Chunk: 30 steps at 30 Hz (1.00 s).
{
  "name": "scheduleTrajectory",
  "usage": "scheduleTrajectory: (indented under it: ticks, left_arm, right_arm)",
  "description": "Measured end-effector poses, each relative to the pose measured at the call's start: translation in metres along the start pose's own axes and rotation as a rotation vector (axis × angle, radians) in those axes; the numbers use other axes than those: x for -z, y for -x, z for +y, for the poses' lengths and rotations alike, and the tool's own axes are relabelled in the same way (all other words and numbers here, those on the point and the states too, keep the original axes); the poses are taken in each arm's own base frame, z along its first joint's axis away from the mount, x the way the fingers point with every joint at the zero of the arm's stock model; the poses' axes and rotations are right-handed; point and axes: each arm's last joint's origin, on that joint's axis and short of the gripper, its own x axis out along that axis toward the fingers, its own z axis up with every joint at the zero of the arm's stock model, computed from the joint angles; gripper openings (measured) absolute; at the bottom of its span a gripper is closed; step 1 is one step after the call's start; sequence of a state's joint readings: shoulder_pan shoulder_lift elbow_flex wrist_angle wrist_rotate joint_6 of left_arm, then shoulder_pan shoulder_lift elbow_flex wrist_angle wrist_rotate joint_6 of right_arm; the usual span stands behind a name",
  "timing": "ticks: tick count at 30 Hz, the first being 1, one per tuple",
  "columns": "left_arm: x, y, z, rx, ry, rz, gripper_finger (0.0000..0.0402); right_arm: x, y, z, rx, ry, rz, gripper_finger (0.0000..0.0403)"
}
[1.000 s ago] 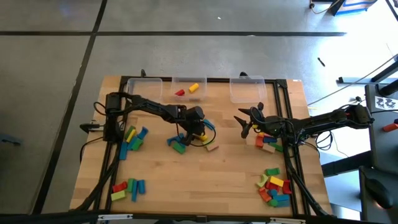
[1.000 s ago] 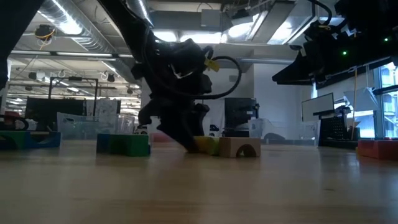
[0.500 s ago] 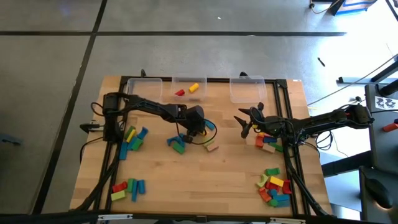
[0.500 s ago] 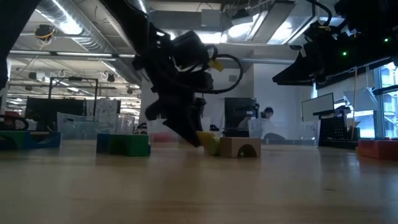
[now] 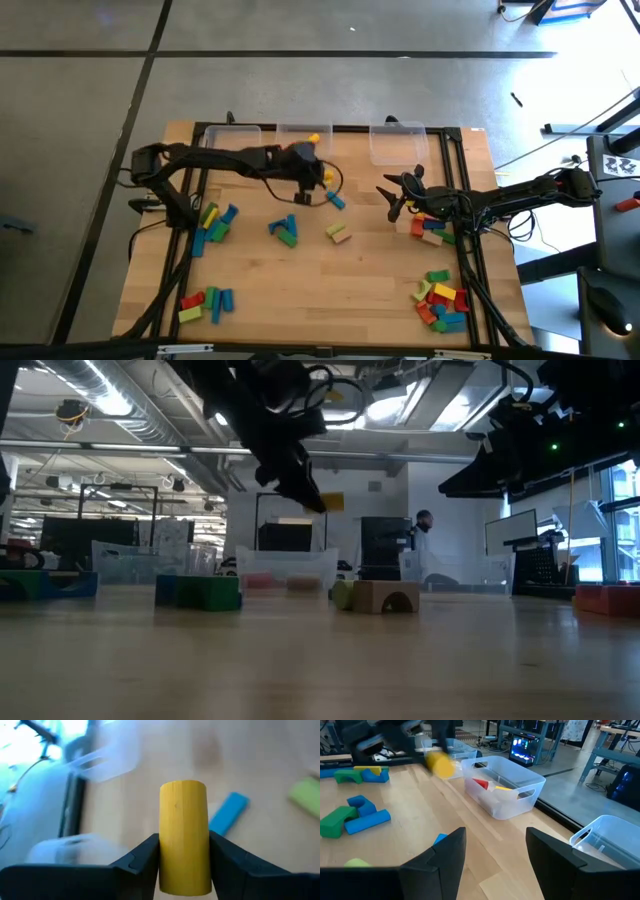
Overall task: Sort blocks by size
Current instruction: Put the yellow cylindrical block into the middle transparent bin
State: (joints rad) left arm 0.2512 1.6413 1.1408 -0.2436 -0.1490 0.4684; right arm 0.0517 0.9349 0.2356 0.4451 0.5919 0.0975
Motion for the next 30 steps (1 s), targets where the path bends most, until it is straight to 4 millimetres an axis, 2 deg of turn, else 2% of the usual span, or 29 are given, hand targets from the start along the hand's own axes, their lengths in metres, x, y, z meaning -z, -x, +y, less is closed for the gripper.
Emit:
scheduleTrajectory:
  ticks: [5, 11, 16, 22, 30]
  left_arm:
    - [0.014, 0.004, 0.039, -0.110, 0.142, 0.002, 0.0142]
    - [0.046, -0.004, 0.082, -0.209, 0.302, 0.057, 0.0144]
    - [0.072, -0.010, 0.108, -0.268, 0.418, 0.108, 0.0144]
    - [0.096, -0.022, 0.120, -0.283, 0.491, 0.171, 0.0145]
    - [0.106, -0.039, 0.116, -0.258, 0.519, 0.219, 0.0145]
  right_arm:
    - [0.000, 0.000, 0.000, 0.000, 0.000, 0.000, 0.0209]
    - [0.000, 0.000, 0.000, 0.000, -0.001, 0.000, 0.0209]
    - [0.000, 0.000, 0.000, 0.000, -0.001, 0.001, 0.0209]
    - [0.000, 0.000, 0.000, 0.001, 0.000, 0.000, 0.0209]
    - [0.000, 0.000, 0.000, 0.000, 0.000, 0.001, 0.0209]
